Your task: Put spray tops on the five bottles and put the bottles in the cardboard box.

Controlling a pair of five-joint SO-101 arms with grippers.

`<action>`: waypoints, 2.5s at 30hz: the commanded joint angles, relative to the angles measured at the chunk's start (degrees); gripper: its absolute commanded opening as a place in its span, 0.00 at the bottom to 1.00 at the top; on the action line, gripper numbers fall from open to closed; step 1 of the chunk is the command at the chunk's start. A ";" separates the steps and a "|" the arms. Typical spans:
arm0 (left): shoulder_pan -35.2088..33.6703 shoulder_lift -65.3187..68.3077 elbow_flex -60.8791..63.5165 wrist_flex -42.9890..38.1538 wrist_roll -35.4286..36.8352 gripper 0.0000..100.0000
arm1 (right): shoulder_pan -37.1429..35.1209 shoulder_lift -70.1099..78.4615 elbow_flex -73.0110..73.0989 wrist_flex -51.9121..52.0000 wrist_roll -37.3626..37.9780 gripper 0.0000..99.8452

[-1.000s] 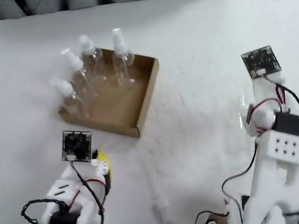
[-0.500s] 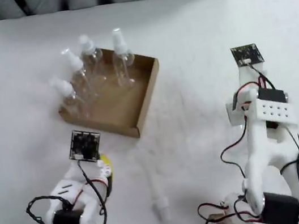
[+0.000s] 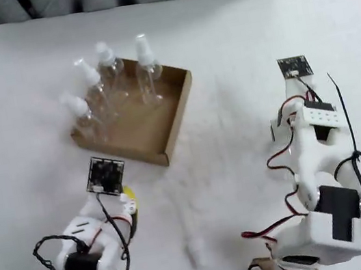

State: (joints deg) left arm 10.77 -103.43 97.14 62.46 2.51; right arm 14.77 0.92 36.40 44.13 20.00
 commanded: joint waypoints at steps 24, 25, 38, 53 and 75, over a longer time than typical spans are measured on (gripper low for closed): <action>-22.64 3.91 -12.48 -1.14 5.10 0.02 | -60.97 -45.93 1.67 26.86 -7.21 0.02; -23.25 6.64 -13.80 -1.14 5.54 0.02 | -63.08 -45.93 4.04 23.52 -8.88 0.02; -30.90 37.41 -30.59 -1.23 13.63 0.02 | -68.18 -45.93 25.05 -7.96 -20.13 0.04; -23.69 31.52 -30.51 3.25 16.18 0.06 | -67.91 -31.25 19.16 -9.89 -20.13 0.32; 0.22 45.85 -30.68 -1.93 23.21 0.22 | -47.43 -48.13 12.57 13.49 -12.66 0.07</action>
State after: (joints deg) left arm 7.69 -63.69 70.42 63.78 23.43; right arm -34.37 -45.85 52.04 57.05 6.37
